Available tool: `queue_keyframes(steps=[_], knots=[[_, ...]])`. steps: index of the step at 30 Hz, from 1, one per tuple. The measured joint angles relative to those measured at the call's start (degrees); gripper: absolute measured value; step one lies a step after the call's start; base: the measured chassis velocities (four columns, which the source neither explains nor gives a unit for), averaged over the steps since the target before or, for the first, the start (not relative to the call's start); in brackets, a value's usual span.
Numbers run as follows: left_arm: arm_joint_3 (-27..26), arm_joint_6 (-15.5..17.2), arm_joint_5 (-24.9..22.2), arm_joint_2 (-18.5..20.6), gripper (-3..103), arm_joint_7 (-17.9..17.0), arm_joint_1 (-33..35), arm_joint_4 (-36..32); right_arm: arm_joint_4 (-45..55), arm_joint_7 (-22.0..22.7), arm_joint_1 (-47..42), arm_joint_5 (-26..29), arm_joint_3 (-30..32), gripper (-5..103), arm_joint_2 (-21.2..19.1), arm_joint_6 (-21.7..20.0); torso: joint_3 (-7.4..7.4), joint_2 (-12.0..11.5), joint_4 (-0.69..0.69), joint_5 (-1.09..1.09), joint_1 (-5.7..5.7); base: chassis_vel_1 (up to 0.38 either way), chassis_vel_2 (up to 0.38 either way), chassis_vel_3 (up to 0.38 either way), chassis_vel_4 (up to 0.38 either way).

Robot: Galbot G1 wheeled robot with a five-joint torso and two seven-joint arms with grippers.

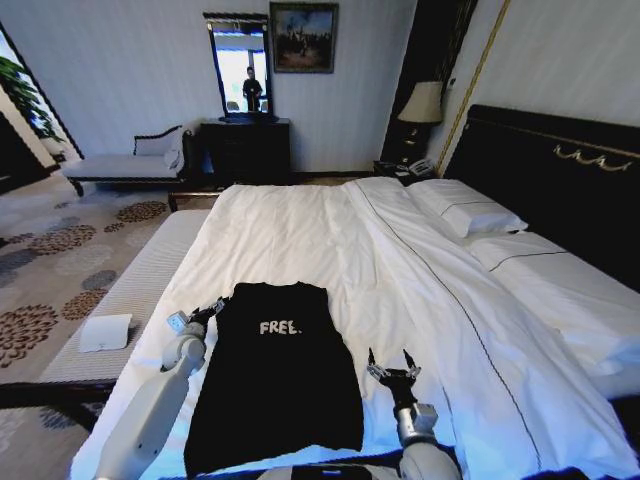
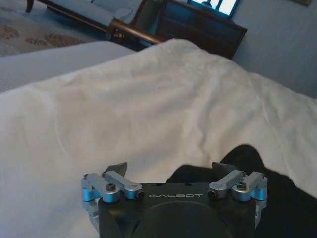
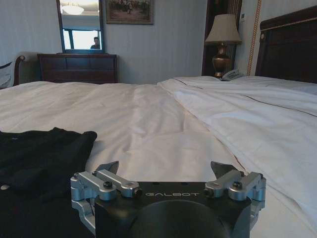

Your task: Fold the clothes on the bed.

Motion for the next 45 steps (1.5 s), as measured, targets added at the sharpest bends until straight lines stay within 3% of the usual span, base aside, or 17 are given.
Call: queue_keyframes(steps=[7,10,12,16,19,26,28,31,41,45], knots=[[2.3,0.7,0.0,-0.7,90,0.0,-2.4,3.8,0.3,0.1,0.3,1.5,0.5,100,-0.4,-0.6,0.00,0.0,0.00,0.00,0.00,0.000,0.000,0.000,0.000],[3.0,1.3,0.1,-1.3,76,-0.7,-3.2,4.9,0.2,0.1,0.3,1.7,0.6,100,-0.9,-0.6,-0.01,0.0,0.00,0.00,0.00,0.000,0.000,0.000,0.000],[3.1,1.4,0.2,-1.4,76,-0.8,-3.3,5.2,0.2,0.1,0.3,1.8,0.7,100,-1.0,-0.6,-0.01,0.0,0.00,0.00,0.00,0.000,0.000,0.000,0.000],[3.2,1.4,0.4,-1.7,53,-0.9,-3.5,5.5,0.3,0.2,0.5,2.1,0.8,100,-1.0,-0.6,0.00,0.0,0.00,0.00,0.00,0.000,0.000,0.000,0.000],[3.2,1.3,0.3,-1.6,48,-0.9,-3.4,4.8,0.3,0.2,0.4,2.0,0.6,100,-0.8,-0.6,-0.01,0.0,0.00,0.00,0.00,0.000,0.000,0.000,0.000],[2.5,0.5,0.3,-1.9,16,-0.8,-3.0,5.2,0.9,0.3,0.3,1.9,0.3,100,-0.6,-0.6,0.00,0.0,0.00,0.00,0.00,0.000,0.000,0.000,0.000],[2.4,0.2,0.5,-1.9,16,-0.8,-2.9,5.1,1.1,0.3,0.2,1.9,0.4,100,-0.6,-0.6,-0.01,0.0,0.00,0.00,0.00,0.000,0.000,0.000,0.000],[1.6,-0.4,0.4,-2.0,2,-0.8,-2.0,3.9,1.5,0.3,-0.2,1.8,0.7,100,-0.7,-0.6,-0.01,0.0,-0.01,0.00,0.00,0.000,0.000,0.000,0.000],[-4.0,-2.7,1.3,-1.6,2,-0.7,5.2,-2.9,2.1,0.3,-0.8,1.6,0.7,100,-0.4,-0.4,-0.01,0.0,0.01,0.00,0.00,0.000,0.000,0.000,0.000],[-6.0,-4.1,2.2,-1.3,2,-0.4,6.7,-2.7,2.1,0.3,-0.8,1.5,0.4,100,-0.4,-0.3,-0.01,0.0,0.00,0.00,0.00,0.000,0.000,0.000,0.000]])
